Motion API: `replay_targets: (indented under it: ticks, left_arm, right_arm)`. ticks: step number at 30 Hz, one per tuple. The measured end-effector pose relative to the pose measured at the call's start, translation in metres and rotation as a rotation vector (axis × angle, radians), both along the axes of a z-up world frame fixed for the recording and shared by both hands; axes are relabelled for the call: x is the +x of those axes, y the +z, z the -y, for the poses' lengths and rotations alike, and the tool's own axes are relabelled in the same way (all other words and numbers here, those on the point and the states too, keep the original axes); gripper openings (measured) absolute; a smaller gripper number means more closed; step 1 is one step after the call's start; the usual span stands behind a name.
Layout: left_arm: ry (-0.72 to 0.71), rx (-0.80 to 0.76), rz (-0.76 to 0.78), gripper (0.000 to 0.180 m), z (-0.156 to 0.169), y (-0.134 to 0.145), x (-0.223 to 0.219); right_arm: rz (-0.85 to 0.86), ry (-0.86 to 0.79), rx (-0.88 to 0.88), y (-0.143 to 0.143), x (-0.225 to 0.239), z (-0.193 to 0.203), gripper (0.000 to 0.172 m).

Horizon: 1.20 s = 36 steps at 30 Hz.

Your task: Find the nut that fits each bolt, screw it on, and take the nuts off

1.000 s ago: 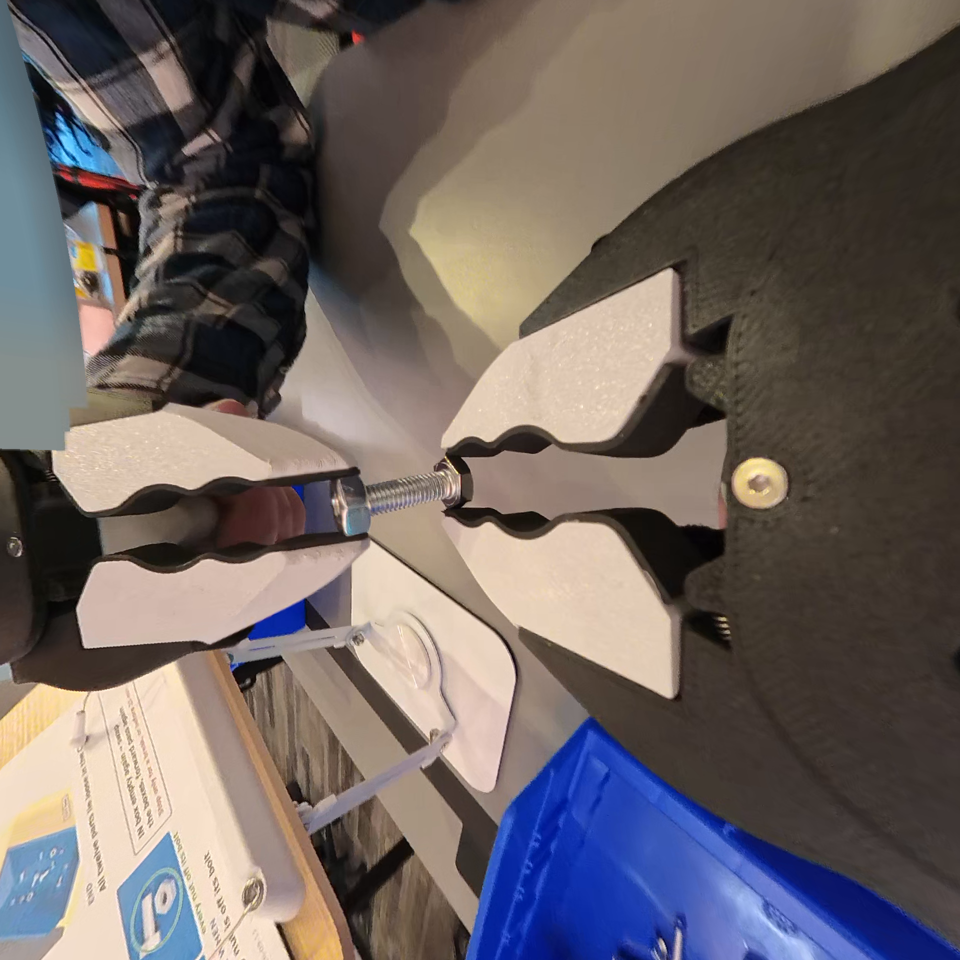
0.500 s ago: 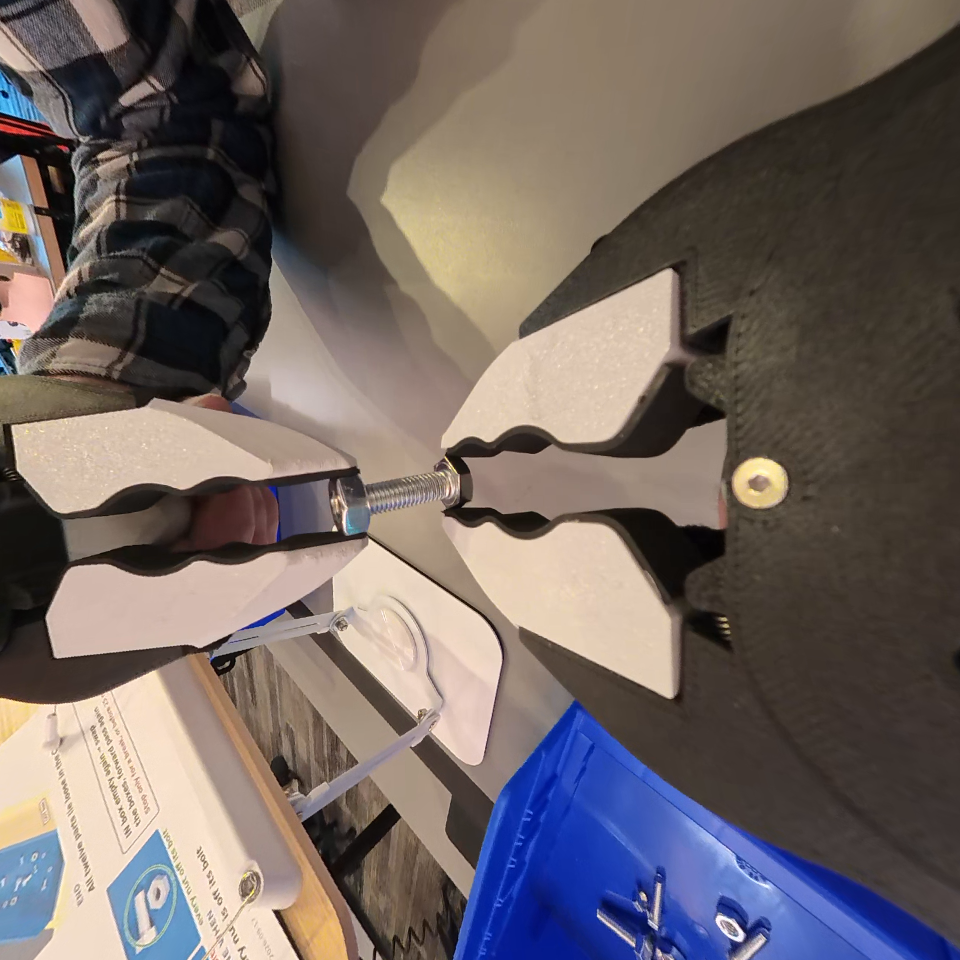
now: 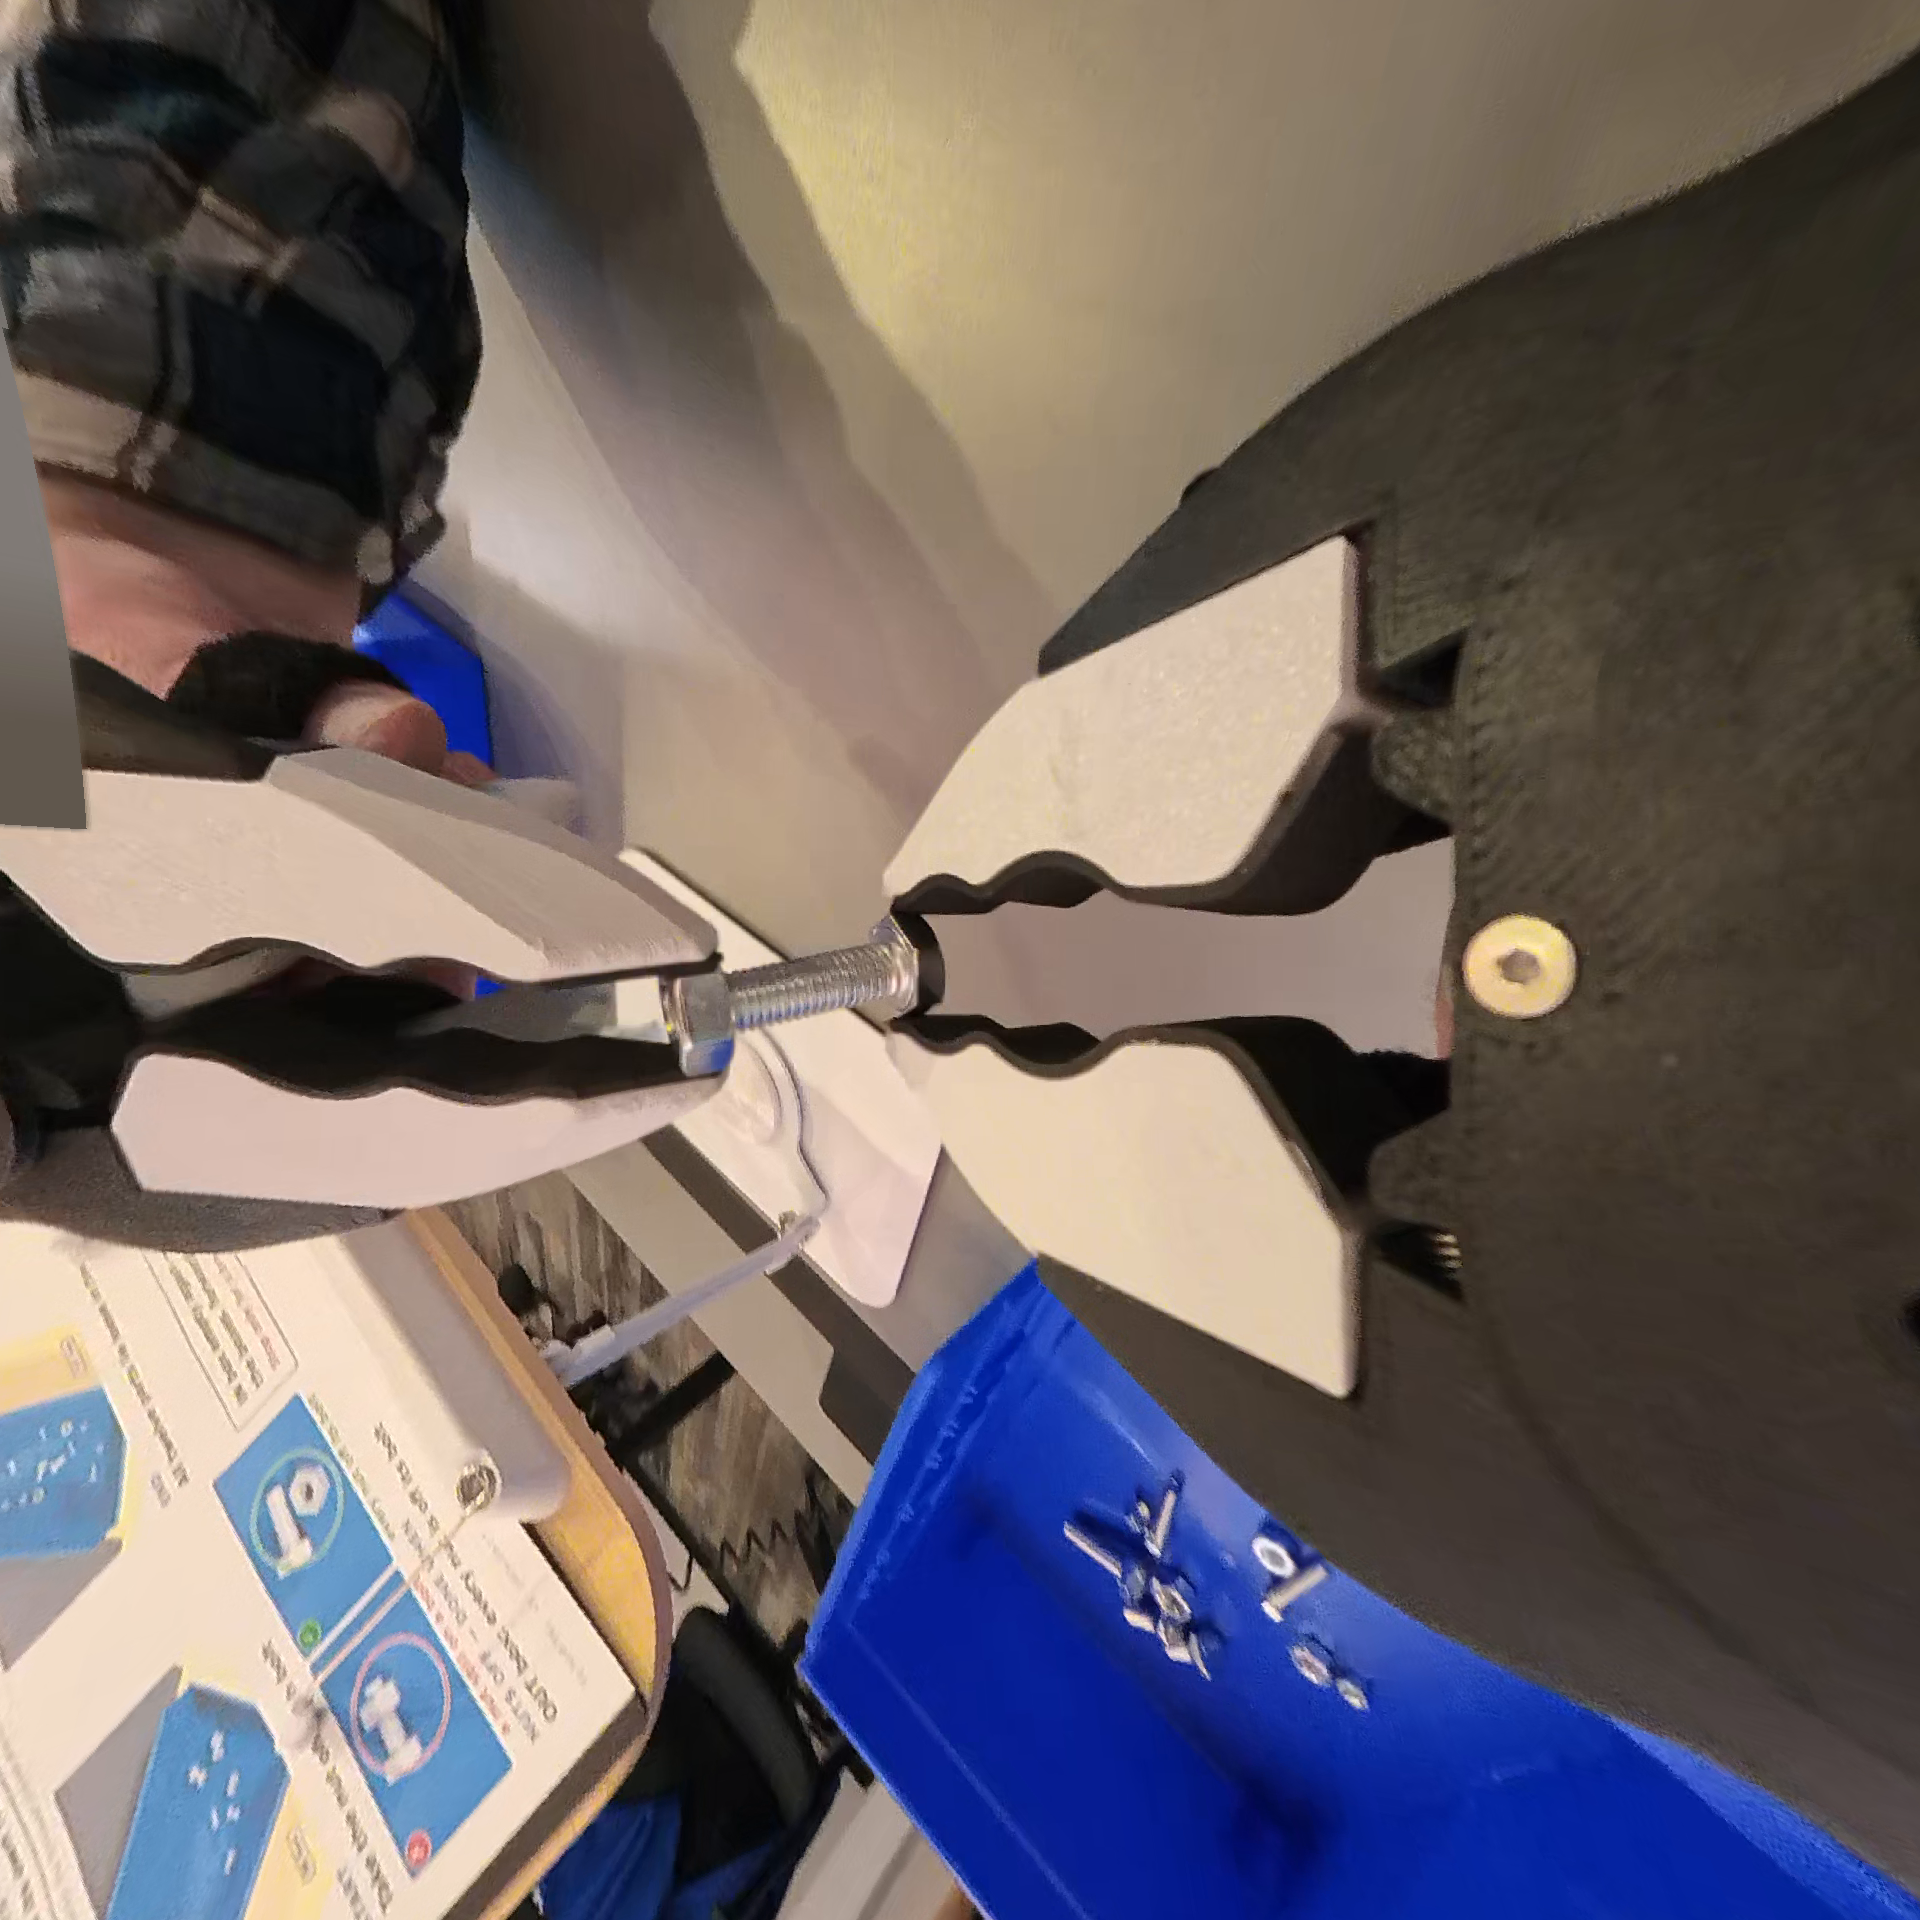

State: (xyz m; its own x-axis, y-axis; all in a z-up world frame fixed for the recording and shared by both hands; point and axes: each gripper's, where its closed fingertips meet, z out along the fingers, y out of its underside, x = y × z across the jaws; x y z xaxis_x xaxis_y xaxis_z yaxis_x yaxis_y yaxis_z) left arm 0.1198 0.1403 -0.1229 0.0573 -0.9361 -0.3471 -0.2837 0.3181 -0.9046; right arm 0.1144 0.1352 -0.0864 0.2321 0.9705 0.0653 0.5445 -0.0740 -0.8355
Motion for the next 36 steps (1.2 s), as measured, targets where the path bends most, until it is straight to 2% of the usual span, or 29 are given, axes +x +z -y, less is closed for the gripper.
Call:
replay_targets:
  ticks: [13,36]
  left_arm:
    - [0.227,0.110,-0.009,0.018,-0.030,0.000,-0.004]
    - [0.261,0.136,-0.004,0.018,-0.033,0.002,-0.004]
  right_arm:
    - [-0.098,-0.186,-0.045,0.000,-0.002,-0.028,0.017]
    - [-0.105,-0.211,-0.031,0.001,-0.001,-0.031,0.017]
